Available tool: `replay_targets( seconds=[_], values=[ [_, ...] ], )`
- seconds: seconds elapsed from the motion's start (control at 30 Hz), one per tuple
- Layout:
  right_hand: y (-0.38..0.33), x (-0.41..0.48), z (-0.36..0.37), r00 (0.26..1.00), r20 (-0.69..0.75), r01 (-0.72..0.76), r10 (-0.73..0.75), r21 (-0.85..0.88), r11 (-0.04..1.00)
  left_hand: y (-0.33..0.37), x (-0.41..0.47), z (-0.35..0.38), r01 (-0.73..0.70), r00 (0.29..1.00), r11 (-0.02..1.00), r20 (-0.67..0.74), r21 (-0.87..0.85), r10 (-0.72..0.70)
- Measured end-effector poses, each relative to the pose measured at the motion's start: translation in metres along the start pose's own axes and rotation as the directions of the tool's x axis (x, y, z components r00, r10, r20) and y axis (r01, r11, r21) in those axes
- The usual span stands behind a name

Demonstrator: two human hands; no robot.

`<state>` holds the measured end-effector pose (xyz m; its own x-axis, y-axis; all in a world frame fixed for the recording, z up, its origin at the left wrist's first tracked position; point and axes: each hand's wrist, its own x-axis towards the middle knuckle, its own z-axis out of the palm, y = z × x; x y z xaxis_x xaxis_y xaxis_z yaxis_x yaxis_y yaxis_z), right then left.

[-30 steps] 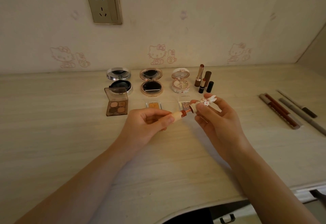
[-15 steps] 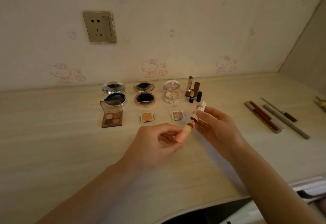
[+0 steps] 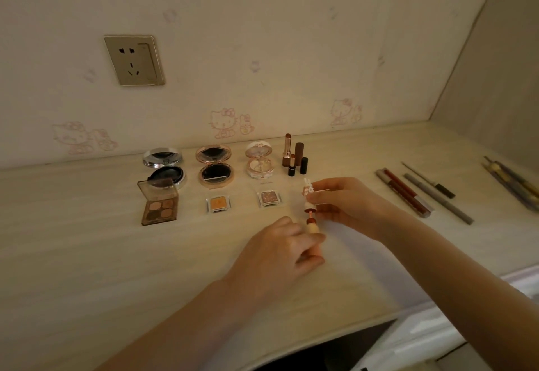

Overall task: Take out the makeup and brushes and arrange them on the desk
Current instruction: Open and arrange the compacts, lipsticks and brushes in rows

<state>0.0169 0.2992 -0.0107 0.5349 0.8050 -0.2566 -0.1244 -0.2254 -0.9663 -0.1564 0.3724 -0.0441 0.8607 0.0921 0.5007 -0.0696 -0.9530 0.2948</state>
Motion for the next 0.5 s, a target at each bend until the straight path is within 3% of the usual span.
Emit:
replay_targets(
  seconds=[0.3,0.5],
  values=[
    [-0.012,0.031,0.0,0.999,-0.03,-0.03,0.025,-0.171,0.985,-0.006,0.023,0.011,0.122,0.992,0.993,0.029,-0.009,-0.122],
    [-0.015,0.044,0.009,0.998,-0.065,-0.023,0.002,-0.325,0.945,-0.013,0.029,0.014,0.116,0.993,0.993,-0.01,-0.01,-0.116]
  ],
)
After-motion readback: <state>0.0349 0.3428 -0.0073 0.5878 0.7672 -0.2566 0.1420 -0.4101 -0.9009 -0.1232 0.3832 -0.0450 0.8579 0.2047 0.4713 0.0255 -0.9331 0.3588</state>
